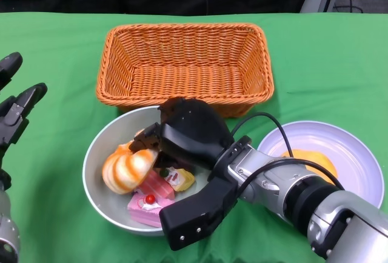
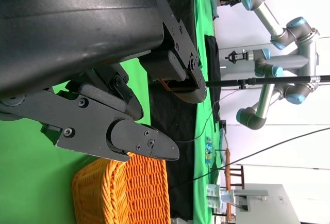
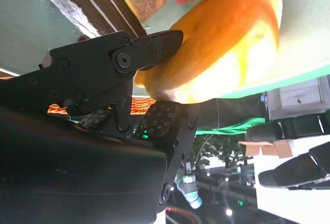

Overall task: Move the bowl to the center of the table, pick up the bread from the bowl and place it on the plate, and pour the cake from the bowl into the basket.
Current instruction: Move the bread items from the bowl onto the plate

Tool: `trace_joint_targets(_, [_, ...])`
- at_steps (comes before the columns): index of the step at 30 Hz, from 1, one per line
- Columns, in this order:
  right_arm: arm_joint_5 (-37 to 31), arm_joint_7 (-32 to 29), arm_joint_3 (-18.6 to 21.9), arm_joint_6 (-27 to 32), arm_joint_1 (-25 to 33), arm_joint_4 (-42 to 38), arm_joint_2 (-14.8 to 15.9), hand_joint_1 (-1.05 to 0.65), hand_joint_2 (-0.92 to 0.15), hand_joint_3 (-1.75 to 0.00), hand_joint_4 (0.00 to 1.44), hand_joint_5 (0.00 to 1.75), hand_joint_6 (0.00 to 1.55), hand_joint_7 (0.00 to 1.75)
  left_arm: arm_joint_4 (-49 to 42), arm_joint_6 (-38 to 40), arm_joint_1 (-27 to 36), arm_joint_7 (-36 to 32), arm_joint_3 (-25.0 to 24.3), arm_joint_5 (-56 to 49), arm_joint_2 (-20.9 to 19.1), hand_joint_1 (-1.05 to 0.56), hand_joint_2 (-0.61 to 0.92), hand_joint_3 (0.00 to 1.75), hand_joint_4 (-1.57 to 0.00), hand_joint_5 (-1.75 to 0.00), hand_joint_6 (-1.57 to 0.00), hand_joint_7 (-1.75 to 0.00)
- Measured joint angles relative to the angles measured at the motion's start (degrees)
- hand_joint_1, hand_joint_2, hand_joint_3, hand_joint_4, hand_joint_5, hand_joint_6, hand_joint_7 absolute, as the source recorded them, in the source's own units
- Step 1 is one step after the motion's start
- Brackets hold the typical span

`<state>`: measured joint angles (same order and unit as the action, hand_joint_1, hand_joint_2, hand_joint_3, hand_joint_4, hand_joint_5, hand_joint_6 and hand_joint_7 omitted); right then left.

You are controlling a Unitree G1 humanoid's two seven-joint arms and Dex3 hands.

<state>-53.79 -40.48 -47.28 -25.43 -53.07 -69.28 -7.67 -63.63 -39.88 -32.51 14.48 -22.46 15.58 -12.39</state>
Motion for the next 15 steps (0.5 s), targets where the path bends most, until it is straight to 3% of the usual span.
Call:
trace_joint_targets(2, [-0.3, -0.3, -0.2, 0.6, 0.0, -0.1, 0.0, -0.4, -0.92, -0.02, 0.69, 1.37, 0.96, 0.52, 0.0, -0.2, 0.0, 0.0, 0.0, 0.0, 0.0, -0.41, 0.92, 0.08, -0.98, -0.02, -0.81, -0.01])
trace_joint_targets(6, [-1.2, -0.5, -1.1, 1.4, 0.0, -0.1, 0.0, -0.42, -0.92, -0.01, 0.72, 1.24, 1.02, 0.35, 0.0, -0.3, 0.0, 0.1, 0.0, 0.1, 0.0, -0.39, 0.92, 0.09, -1.0, -0.03, -0.82, -0.02])
trace_joint_targets(15, [-0.9, -1.2, -1.0, 0.5, 0.1, -0.3, -0.1, -0.35, -0.92, -0.03, 0.74, 1.18, 1.06, 0.27, -0.3, -0.7, 0.0, 0.5, 0.0, -0.2, 0.0, -0.39, 0.92, 0.12, -1.01, -0.02, -0.83, -0.01])
